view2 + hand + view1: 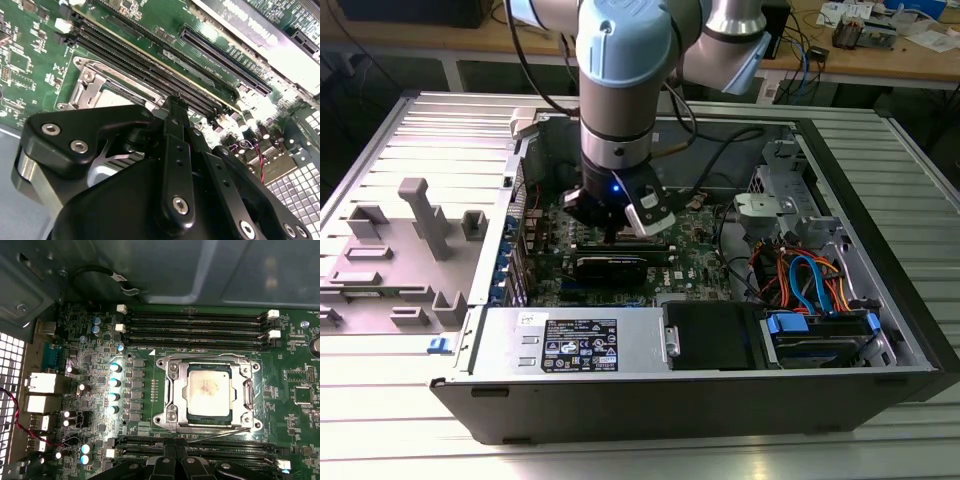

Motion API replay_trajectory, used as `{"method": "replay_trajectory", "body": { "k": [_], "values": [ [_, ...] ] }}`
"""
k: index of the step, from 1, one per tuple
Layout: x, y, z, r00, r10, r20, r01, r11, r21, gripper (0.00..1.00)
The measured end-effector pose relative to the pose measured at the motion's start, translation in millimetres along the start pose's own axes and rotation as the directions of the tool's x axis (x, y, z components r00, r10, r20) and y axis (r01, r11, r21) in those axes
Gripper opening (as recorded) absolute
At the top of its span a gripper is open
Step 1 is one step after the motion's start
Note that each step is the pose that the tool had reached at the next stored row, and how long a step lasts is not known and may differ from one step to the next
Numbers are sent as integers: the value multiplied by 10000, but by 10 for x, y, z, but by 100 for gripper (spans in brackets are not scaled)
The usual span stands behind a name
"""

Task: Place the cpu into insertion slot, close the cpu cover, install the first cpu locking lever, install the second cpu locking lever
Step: 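Install the second cpu locking lever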

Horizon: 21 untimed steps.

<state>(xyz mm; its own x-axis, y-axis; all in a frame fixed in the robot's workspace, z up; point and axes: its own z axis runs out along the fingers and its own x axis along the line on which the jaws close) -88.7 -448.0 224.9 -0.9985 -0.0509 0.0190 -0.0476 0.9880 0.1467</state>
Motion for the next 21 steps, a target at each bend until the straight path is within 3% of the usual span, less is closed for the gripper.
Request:
{"method": "replay_trajectory", "body": {
  "k": [2, 7, 9, 12, 18, 21],
  "values": [
    [10, -4, 21, 10000, -5, -1, 5, 10000, -48, 11],
    [33, -7, 56, 10000, -14, 16, 15, 9993, -373, 11],
    [44, -8, 71, 10000, -14, 20, 14, 9991, -417, 11],
    [46, -12, 85, 10000, -14, 17, 15, 9991, -418, 11],
    [45, -12, 88, 10000, -11, 9, 11, 9996, -283, 11],
    [46, -13, 87, 10000, -10, 7, 10, 9996, -266, 11]
  ]
}}
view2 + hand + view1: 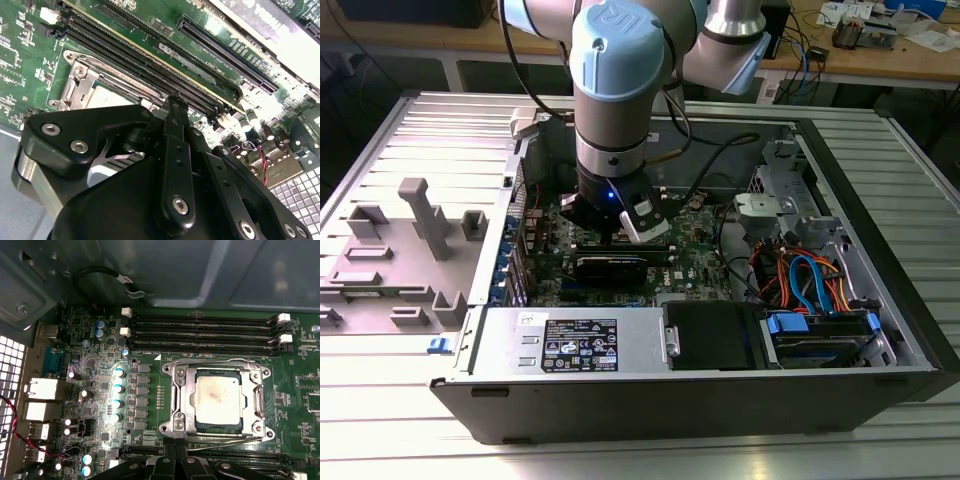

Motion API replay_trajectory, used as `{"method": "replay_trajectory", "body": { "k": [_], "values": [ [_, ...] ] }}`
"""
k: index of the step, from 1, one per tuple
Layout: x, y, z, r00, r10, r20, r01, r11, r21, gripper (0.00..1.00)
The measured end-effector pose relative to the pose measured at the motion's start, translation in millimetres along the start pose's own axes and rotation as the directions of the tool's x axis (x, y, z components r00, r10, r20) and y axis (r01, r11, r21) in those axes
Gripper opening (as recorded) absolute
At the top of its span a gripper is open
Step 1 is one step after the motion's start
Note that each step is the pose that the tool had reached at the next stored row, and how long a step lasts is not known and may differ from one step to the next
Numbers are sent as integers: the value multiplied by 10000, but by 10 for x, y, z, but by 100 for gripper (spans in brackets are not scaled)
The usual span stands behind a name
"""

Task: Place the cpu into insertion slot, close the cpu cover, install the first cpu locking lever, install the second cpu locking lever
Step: 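Install the second cpu locking lever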

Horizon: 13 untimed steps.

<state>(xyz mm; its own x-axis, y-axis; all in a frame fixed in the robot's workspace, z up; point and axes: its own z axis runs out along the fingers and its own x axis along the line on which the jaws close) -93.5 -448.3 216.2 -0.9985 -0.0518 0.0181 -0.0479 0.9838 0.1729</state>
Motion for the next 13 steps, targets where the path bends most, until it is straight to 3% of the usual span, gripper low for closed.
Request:
{"method": "replay_trajectory", "body": {
  "k": [7, 13],
  "values": [
    [50, -13, 84, 10000, -1, 1, 1, 10000, -12, 11],
    [68, -6, 108, 10000, -2, 5, 2, 10000, -73, 11]
  ]
}}
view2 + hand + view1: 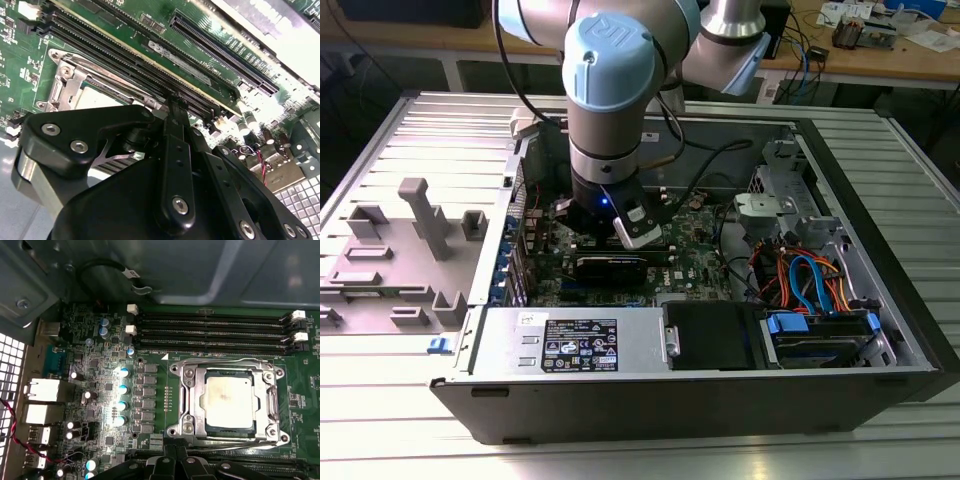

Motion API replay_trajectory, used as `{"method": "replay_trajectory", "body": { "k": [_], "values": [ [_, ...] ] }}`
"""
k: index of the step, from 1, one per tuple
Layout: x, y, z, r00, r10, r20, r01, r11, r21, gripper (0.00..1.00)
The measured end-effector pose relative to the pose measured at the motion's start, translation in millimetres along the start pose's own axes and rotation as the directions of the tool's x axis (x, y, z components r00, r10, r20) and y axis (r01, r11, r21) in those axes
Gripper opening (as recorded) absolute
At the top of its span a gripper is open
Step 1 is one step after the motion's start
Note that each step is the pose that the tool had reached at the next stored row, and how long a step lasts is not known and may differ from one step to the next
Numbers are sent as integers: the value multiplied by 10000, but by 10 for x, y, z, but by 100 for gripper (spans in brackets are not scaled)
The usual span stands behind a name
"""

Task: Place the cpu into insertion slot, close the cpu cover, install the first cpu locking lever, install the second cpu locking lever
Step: 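Install the second cpu locking lever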

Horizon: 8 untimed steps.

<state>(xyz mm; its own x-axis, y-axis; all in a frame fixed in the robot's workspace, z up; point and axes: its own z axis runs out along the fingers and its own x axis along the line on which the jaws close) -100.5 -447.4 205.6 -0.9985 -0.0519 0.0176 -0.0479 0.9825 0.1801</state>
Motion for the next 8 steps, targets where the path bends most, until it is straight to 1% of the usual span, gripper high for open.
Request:
{"method": "replay_trajectory", "body": {
  "k": [1, 2, 4, 8],
  "values": [
    [0, 6, 3, 10000, 0, 1, 0, 10000, -20, 11],
    [-1, 14, 9, 10000, -3, 2, 3, 10000, -59, 11],
    [0, 15, 14, 10000, -3, 2, 3, 10000, -88, 11],
    [0, 15, 40, 10000, -3, 8, 3, 9998, -190, 11]
  ]
}}
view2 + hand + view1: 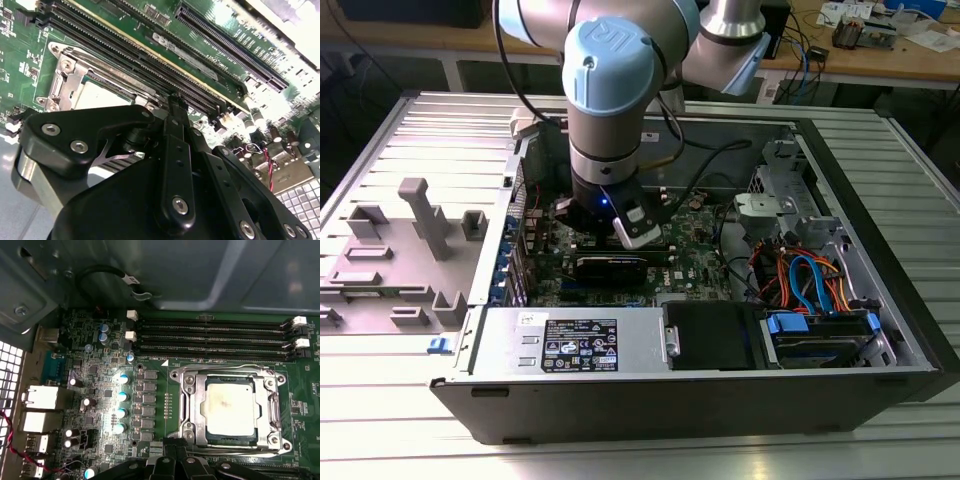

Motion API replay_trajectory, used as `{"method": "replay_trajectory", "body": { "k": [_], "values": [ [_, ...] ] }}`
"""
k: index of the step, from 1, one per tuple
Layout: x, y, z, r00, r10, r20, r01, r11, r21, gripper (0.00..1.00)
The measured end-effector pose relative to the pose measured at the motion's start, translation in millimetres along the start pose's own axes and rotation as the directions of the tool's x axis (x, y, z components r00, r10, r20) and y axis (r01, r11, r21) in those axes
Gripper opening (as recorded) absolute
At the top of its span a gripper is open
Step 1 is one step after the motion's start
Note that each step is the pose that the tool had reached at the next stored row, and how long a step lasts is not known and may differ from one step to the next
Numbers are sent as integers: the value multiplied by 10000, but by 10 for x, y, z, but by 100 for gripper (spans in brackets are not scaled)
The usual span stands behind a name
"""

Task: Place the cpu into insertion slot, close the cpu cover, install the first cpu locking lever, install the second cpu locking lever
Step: 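Install the second cpu locking lever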

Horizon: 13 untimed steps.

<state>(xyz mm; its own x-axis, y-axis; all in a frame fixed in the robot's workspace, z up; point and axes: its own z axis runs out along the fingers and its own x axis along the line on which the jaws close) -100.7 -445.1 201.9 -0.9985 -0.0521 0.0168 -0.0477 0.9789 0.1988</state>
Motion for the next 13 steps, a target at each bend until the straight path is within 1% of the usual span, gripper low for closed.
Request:
{"method": "replay_trajectory", "body": {
  "k": [1, 2, 6, 10, 12, 13],
  "values": [
    [-2, 0, 10, 10000, -4, 7, 4, 10000, -36, 11],
    [-2, 0, 12, 10000, -4, 5, 4, 10000, -44, 11],
    [0, -1, 16, 10000, -5, 2, 5, 10000, -48, 11],
    [12, -1, 17, 10000, -4, 1, 4, 10000, -34, 11],
    [14, -1, 17, 10000, -3, 2, 3, 10000, -46, 11],
    [15, -1, 16, 10000, -2, 3, 2, 10000, -74, 11]
  ]
}}
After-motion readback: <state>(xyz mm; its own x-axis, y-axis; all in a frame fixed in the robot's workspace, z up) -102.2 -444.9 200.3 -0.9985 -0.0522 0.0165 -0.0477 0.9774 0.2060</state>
